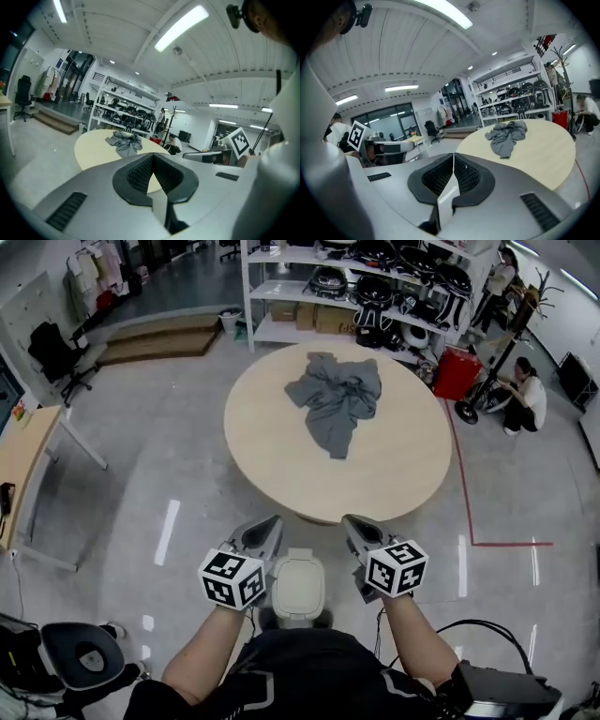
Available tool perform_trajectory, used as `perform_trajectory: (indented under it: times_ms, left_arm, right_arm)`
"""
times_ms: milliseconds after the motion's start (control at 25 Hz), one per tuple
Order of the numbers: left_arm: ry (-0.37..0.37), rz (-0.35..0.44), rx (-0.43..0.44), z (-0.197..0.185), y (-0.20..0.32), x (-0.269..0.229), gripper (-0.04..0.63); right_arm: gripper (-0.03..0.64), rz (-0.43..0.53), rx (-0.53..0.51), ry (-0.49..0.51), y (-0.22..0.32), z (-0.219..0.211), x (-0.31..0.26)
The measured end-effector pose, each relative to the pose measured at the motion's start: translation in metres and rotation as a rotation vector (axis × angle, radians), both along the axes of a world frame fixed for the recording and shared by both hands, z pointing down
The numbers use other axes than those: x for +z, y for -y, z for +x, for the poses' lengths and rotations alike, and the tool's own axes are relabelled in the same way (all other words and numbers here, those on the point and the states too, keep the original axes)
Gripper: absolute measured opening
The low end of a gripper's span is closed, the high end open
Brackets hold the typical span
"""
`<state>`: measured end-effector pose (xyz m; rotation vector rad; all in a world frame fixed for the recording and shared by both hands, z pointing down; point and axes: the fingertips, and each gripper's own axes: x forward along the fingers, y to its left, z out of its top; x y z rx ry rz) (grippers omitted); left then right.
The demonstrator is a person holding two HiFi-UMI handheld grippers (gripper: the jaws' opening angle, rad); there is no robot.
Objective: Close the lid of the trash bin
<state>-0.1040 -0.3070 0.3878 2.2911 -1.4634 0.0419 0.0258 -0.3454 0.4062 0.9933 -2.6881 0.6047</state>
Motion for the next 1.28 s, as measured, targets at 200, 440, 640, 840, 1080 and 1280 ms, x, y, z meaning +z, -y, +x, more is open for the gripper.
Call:
perform_trajectory:
  times_ms: [200,440,640,840,1080,1280]
  left_arm:
    - [0.021,0.101,0.003,-0.006,0.004,-0.040,0.000]
    - [0.034,0.101,0.013,0.011,0.001,-0.046,0.000]
    - [0.042,0.106,0.034,0.026,-0.013,-0.057,0.000]
    - [0.102,0.121,-0.018,0.030,-0.020,-0.063,0.000]
    - [0.121,0.128,-0.053,0.027,-0.048,-0.066,0.000]
    - [0.096,0.145,-0.010,0.031,-0.097,-0.064,0.000]
  right_arm:
    - [0.011,0.075,0.013,0.043,0.009,-0.001,-0.046]
    - [0.011,0.104,-0.008,0.059,0.006,0.006,-0.057]
    - [0.011,0.125,-0.023,0.074,0.003,0.019,-0.062]
    - [0.011,0.146,-0.036,0.115,0.003,0.037,-0.074]
    - [0.011,0.192,-0.036,0.140,-0.013,0.037,-0.089]
    - [0.011,0.253,-0.007,0.102,-0.068,0.026,-0.097]
